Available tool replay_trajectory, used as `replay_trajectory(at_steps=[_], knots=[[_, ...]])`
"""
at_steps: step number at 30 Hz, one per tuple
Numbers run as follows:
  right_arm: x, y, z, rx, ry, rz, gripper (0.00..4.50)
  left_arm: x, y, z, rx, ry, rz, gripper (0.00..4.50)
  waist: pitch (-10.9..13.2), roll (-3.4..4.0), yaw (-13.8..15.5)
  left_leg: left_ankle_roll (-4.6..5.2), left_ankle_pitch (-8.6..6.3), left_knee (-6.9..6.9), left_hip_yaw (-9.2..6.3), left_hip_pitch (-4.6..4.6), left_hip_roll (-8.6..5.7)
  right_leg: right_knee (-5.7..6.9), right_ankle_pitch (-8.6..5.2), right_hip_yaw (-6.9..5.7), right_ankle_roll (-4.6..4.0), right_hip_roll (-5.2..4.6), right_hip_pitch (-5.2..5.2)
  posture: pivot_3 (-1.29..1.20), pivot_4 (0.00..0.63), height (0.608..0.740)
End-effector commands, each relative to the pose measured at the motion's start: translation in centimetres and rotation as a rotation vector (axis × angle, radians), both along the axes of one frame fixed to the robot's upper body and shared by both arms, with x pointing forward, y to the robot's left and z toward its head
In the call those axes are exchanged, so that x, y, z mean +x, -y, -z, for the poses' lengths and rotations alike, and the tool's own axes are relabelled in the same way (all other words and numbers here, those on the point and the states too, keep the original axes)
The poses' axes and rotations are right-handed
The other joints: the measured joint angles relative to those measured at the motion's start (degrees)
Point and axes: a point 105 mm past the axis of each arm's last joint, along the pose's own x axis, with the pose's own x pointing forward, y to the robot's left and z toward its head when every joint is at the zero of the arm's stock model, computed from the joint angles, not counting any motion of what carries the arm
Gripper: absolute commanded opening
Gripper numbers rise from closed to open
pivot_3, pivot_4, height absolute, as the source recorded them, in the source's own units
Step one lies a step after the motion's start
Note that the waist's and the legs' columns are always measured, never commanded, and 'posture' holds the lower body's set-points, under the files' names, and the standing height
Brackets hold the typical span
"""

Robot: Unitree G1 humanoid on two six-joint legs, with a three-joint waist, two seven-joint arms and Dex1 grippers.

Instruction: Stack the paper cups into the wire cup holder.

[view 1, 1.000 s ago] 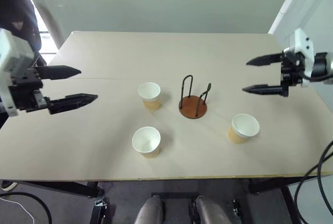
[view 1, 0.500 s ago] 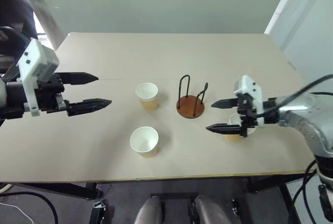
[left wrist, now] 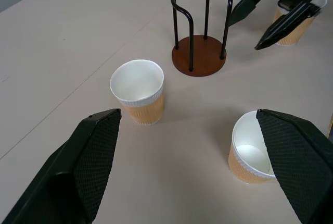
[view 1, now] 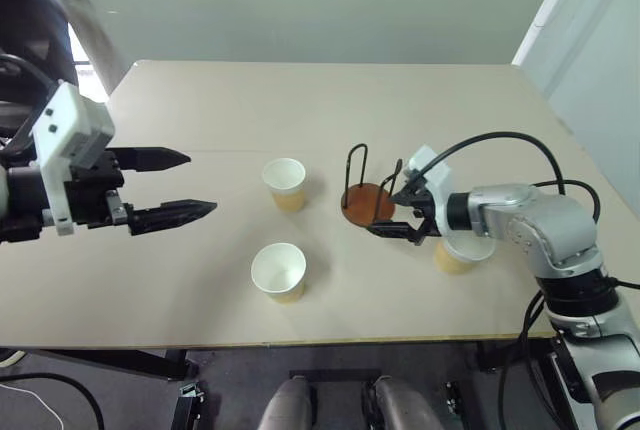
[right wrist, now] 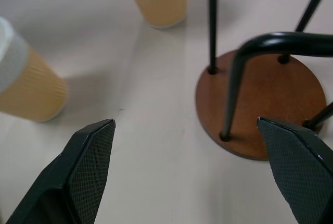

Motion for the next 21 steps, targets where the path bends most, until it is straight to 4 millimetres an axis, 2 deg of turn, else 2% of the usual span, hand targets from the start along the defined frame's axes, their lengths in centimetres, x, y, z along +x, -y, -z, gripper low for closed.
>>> replay_trajectory(at_steps=[1, 8, 11, 21], knots=[[0.4, -0.8, -1.1, 0.015, 0.057, -0.004, 4.5, -0.5, -0.1, -1.0, 0.006, 0.05, -0.019, 4.46, 0.0, -0.01, 0.0, -0.02, -0.02, 0.01, 0.0, 0.0, 0.0, 0.0, 0.0, 0.0, 0.0, 0.0, 0.0, 0.0, 0.15, 0.74], [1.2, -2.2, -2.1, 0.057, 0.105, 0.0, 4.5, -0.9, -0.3, -0.9, 0.006, 0.051, -0.038, 4.46, 0.0, -0.01, 0.0, -0.04, -0.04, -0.01, 0.0, 0.0, 0.0, 0.01, -0.01, -0.01, -0.04, 0.0, -0.03, 0.0, 0.15, 0.74], [1.6, -2.3, -2.4, 0.061, 0.128, 0.016, 3.91, -1.0, -0.3, -0.8, 0.006, 0.052, -0.042, 4.5, 0.0, -0.01, 0.0, -0.04, -0.04, 0.0, 0.0, 0.0, 0.0, 0.01, -0.03, -0.01, -0.09, 0.0, -0.03, 0.0, 0.15, 0.74], [1.9, -2.3, -2.4, 0.043, 0.153, 0.014, 0.29, -0.9, -0.6, -0.9, 0.006, 0.057, -0.049, 4.5, 0.0, -0.01, 0.1, -0.09, -0.07, -0.03, 0.0, -0.01, 0.01, 0.02, -0.03, -0.01, -0.08, 0.0, -0.06, 0.0, 0.15, 0.74]])
